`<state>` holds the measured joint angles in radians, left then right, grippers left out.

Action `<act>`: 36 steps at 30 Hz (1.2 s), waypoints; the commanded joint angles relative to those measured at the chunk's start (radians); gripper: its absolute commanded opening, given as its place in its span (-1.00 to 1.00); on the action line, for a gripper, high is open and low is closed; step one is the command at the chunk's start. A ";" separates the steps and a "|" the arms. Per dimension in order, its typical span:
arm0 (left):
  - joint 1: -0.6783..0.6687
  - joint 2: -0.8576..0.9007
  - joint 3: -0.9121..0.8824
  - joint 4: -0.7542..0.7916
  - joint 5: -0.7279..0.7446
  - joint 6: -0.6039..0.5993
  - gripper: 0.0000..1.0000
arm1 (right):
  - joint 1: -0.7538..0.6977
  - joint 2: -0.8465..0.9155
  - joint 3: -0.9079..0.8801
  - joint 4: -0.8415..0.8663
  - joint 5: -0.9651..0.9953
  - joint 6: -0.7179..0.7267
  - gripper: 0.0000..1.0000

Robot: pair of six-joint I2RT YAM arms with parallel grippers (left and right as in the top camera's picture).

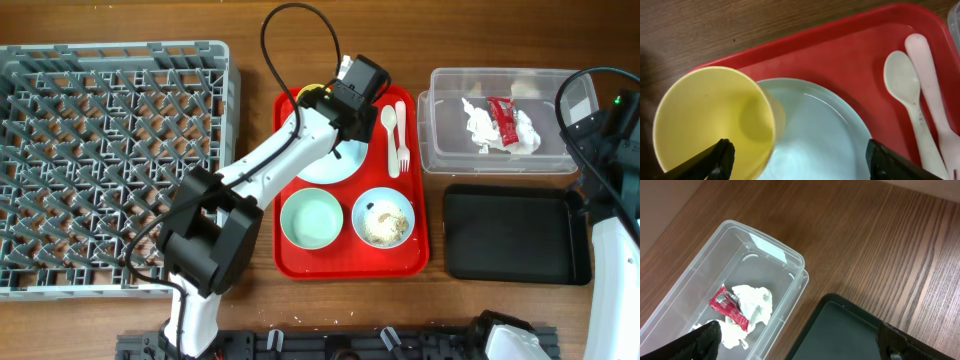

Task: Sort waste into correct bins and load items into the dishwasher rack
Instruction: 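Reach the left gripper to the yellow cup on the plate and grasp it, then carry the yellow cup with the left gripper into the dish rack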

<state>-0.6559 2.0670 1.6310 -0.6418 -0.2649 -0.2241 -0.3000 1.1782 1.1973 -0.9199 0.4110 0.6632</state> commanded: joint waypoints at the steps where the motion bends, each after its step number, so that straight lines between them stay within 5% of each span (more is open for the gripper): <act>1: 0.045 0.018 0.005 0.005 -0.006 0.011 0.68 | -0.003 0.003 -0.002 0.002 -0.001 0.018 1.00; 8: 0.092 0.018 0.005 0.003 0.134 0.011 0.61 | -0.003 0.003 -0.002 0.002 -0.001 0.018 0.99; 13: 0.091 0.018 0.005 0.003 0.212 0.012 0.25 | -0.003 0.003 -0.002 0.002 -0.001 0.018 0.99; 15: 0.092 0.023 0.005 0.002 0.212 0.011 -0.05 | -0.003 0.003 -0.002 0.002 -0.001 0.018 0.99; 18: 0.091 0.056 0.005 -0.006 0.212 0.011 -0.17 | -0.003 0.003 -0.002 0.002 -0.001 0.018 1.00; 23: 0.093 0.054 0.006 0.008 0.212 0.011 -0.92 | -0.003 0.003 -0.002 0.002 -0.001 0.018 1.00; 28: 0.093 -0.048 0.006 -0.018 0.212 0.003 -0.92 | -0.003 0.003 -0.002 0.002 -0.001 0.018 1.00; 31: 0.119 -0.187 0.006 -0.111 0.217 -0.105 -0.92 | -0.003 0.003 -0.002 0.002 -0.001 0.018 0.99; 36: 0.402 -0.356 0.006 -0.319 0.601 -0.159 -0.92 | -0.003 0.003 -0.002 0.002 -0.001 0.018 1.00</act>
<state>-0.4133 1.7821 1.6321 -0.8825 0.0849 -0.3443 -0.3000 1.1782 1.1973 -0.9199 0.4110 0.6662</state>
